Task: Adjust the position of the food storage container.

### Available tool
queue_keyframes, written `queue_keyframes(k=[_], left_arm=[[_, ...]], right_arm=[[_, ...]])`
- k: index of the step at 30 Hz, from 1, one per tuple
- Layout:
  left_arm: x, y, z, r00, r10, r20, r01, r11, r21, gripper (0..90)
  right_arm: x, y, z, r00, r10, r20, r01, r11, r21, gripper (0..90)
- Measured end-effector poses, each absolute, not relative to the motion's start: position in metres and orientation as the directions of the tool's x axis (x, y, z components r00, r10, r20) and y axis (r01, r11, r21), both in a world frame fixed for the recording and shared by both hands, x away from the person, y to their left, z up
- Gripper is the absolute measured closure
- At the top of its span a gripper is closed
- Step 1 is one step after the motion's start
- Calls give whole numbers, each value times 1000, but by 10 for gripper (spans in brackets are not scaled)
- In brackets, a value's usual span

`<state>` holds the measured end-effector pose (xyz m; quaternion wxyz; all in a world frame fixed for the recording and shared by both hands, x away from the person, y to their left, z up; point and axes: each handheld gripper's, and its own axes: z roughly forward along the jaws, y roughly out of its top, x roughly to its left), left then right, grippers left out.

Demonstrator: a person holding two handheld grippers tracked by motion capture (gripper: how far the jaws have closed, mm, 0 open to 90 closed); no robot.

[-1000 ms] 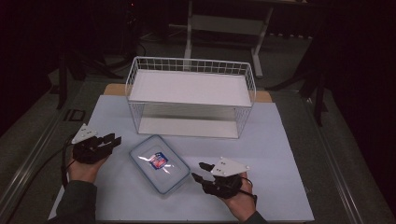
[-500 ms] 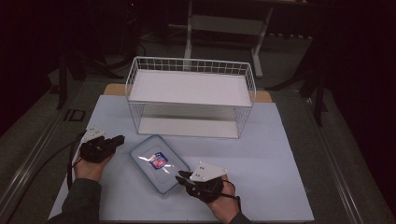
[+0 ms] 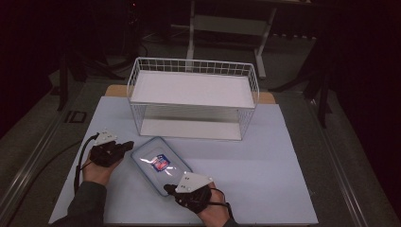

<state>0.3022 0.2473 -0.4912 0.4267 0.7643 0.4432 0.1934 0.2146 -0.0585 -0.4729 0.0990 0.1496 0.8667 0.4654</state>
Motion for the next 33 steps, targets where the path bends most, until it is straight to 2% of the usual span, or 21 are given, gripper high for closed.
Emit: queue_keyframes(k=[15, 22, 33], left_arm=[[303, 244, -494, 533, 843, -77, 512, -248, 823, 896], [303, 243, -495, 527, 847, -74, 512, -246, 823, 895], [300, 241, -495, 538, 838, -86, 512, -243, 824, 896]], right_arm=[[209, -39, -485, -950, 313, -9, 171, 544, 822, 895], [204, -29, -489, -958, 283, -38, 139, 579, 803, 895], [206, -36, -494, -955, 296, -30, 160, 596, 787, 895]])
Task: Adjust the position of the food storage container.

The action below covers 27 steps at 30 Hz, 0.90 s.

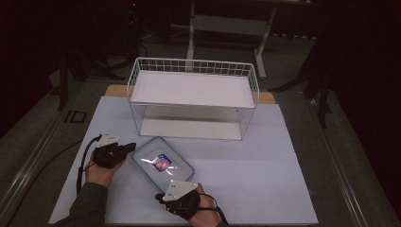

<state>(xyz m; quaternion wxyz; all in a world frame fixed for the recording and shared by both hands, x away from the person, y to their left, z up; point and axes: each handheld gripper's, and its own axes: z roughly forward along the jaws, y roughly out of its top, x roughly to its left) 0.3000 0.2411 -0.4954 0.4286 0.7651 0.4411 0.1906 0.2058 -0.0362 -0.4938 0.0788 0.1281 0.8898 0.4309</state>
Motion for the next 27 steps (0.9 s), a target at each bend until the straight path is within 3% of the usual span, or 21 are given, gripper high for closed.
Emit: queue_keyframes(k=[27], left_arm=[[285, 212, -495, 612, 787, -73, 498, -312, 809, 896]], right_arm=[[226, -102, -490, -902, 432, -2, 267, 563, 782, 895]])
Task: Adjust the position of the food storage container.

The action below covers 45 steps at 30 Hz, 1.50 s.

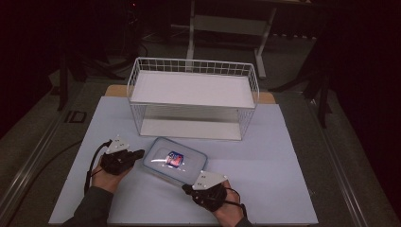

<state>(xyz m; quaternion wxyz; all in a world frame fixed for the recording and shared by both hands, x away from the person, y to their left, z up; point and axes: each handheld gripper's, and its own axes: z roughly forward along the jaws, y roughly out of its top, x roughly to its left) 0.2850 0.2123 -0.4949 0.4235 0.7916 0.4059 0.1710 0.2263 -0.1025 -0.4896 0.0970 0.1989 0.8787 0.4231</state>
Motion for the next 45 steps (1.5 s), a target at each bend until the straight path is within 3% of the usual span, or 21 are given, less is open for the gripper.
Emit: queue_keyframes(k=[14, 37, 45], left_arm=[[276, 192, -494, 654, 754, -64, 478, -346, 807, 896], [278, 163, -494, 670, 741, -47, 457, -362, 812, 887], [278, 166, -494, 671, 739, -61, 462, -353, 813, 817]], right_arm=[[241, -127, -490, -867, 498, 10, 319, 540, 779, 895], [253, -127, -500, -841, 540, 1, 343, 533, 773, 894], [252, -127, -497, -843, 537, 13, 344, 522, 781, 862]])
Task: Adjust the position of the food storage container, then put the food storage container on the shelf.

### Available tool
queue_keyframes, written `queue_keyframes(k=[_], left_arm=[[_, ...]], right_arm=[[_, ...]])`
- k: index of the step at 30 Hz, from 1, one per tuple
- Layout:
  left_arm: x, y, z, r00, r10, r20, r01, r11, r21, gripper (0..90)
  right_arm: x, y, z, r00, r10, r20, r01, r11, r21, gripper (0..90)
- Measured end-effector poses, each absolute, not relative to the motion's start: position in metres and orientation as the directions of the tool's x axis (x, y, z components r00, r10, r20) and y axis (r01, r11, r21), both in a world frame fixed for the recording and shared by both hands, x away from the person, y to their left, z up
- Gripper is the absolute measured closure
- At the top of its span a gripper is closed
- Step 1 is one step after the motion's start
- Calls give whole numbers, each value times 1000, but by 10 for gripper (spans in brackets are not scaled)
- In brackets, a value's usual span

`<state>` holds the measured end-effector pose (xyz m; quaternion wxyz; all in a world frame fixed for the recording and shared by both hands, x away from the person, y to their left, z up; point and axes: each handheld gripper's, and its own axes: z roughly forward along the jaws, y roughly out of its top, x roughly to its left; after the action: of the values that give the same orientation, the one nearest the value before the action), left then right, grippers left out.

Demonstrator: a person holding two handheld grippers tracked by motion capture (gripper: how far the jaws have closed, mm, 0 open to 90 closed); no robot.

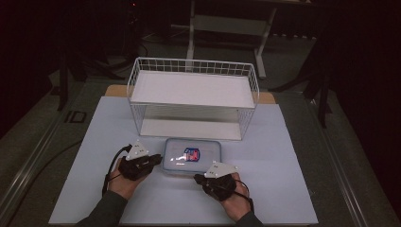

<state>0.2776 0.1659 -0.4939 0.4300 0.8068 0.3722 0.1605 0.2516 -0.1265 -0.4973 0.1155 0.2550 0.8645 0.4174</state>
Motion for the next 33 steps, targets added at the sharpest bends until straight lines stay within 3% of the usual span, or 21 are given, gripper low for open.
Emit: queue_keyframes(k=[6, 9, 16, 18, 19, 21, 27, 33], left_arm=[[277, 169, -491, 674, 734, -86, 464, -331, 822, 743], [276, 173, -490, 670, 733, -118, 468, -294, 833, 622], [277, 179, -486, 648, 738, -188, 489, -214, 846, 456], [278, 180, -485, 642, 738, -205, 498, -198, 845, 434], [280, 178, -484, 622, 749, -227, 514, -173, 840, 394], [281, 176, -484, 616, 749, -243, 528, -163, 833, 362], [290, 169, -491, 606, 740, -291, 592, -174, 787, 248], [298, 166, -496, 583, 737, -342, 629, -144, 764, 207]], right_arm=[[250, -132, -486, -840, 542, 18, 326, 479, 815, 744], [252, -141, -479, -820, 572, 32, 336, 436, 835, 645], [266, -171, -465, -743, 668, 29, 364, 368, 856, 496], [266, -171, -465, -743, 668, 29, 364, 368, 856, 496], [279, -188, -468, -704, 706, 78, 432, 339, 836, 446], [286, -196, -471, -679, 723, 125, 478, 307, 823, 417], [300, -205, -480, -624, 746, 231, 579, 243, 779, 269], [311, -197, -489, -631, 718, 295, 629, 251, 736, 186]])
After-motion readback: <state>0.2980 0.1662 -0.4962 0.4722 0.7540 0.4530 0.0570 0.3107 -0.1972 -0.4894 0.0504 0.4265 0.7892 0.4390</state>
